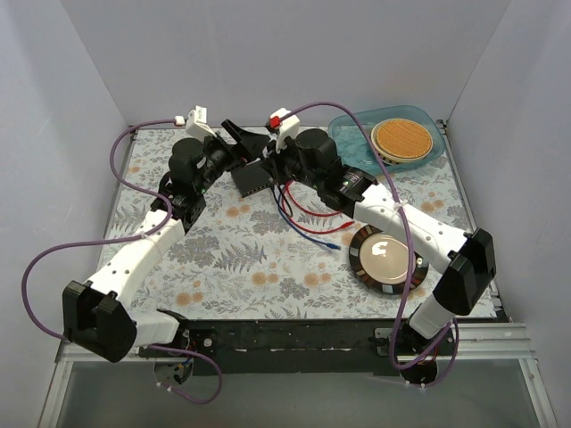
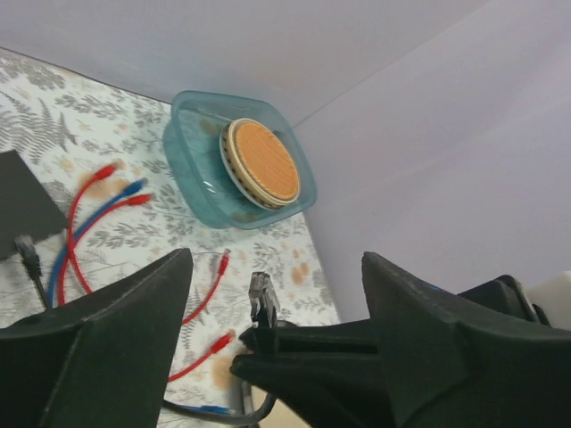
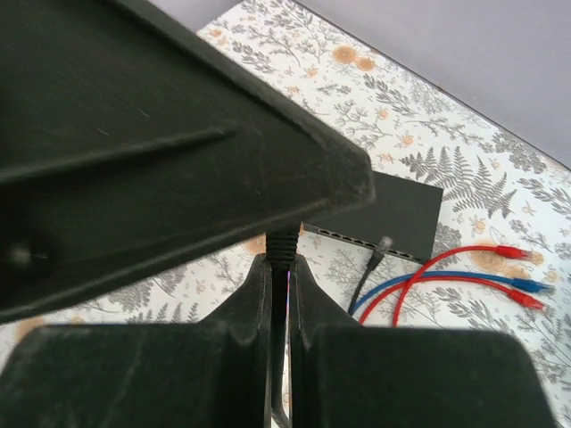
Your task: Insert the plug into the switch port
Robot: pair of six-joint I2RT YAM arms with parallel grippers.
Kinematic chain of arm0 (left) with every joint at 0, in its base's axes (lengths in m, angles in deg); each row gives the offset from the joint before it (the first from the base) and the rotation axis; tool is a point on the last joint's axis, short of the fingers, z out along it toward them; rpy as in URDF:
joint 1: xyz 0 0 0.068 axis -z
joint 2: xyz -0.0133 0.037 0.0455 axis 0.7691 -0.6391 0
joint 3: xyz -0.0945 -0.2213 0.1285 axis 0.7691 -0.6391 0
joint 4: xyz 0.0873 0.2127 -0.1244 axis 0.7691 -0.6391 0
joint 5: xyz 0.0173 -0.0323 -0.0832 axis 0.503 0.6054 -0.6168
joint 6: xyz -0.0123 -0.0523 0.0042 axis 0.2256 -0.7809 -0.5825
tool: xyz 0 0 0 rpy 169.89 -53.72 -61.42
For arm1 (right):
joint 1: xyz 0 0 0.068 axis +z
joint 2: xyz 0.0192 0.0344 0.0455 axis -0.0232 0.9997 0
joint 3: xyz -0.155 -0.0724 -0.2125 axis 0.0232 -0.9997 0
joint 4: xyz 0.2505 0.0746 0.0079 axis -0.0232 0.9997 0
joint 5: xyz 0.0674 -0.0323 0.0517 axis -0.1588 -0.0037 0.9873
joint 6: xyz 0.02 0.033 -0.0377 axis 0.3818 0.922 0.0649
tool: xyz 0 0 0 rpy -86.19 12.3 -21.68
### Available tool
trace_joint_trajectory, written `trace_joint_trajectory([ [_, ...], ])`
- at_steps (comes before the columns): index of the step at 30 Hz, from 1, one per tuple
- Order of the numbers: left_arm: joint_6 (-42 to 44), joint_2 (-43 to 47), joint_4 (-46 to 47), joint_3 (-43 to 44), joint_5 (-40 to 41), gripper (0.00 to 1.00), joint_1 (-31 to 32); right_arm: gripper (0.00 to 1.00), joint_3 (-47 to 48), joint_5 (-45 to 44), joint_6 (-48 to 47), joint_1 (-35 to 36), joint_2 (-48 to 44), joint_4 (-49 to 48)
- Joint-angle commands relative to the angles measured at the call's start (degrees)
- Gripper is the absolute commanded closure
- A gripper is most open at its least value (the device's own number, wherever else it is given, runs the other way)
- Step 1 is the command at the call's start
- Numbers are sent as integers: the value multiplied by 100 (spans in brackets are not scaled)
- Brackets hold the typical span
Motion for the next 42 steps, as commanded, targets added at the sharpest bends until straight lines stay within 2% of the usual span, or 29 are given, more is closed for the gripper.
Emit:
trace_joint_trajectory([
  [1,405,430,-392,186,611,8,11,99,-288,-78,-649,-17,-492,-200],
  [3,520,509,-507,168,935,2,2,99,-568,-8,-974,-17,-633,-252],
  [7,880,606,-253,19,849,2,2,99,-1122,238,-1389,-17,-1107,-516],
  [14,1759,431,468,-69,-1065,2,2,99,-1765,405,-1749,-17,-1688,-797],
  [15,1864,387,555,-69,-1450,4,2,99,-1817,405,-1776,-17,-1740,-815],
  [20,2041,220,793,-78,-2269,14,2,99,-1985,370,-1881,-17,-1934,-850],
  [22,2050,193,943,-78,-2681,21,2,99,-1976,248,-1881,-17,-1952,-833],
  [28,2015,-132,934,124,-3255,38,2,99,-1853,28,-1803,-25,-1917,-798],
  [36,1980,-342,882,230,-3510,43,11,99,-1748,-131,-1671,-25,-1925,-877],
  [38,1953,-378,899,273,-3536,52,20,99,-1730,-87,-1644,-25,-1908,-868],
  [39,1901,-395,934,282,-3580,62,29,99,-1721,-26,-1644,-25,-1890,-851],
  [41,1831,-431,969,291,-3589,73,37,99,-1695,27,-1627,-25,-1846,-824],
  [42,1787,-439,1022,300,-3589,87,55,99,-1695,45,-1618,-25,-1829,-798],
])
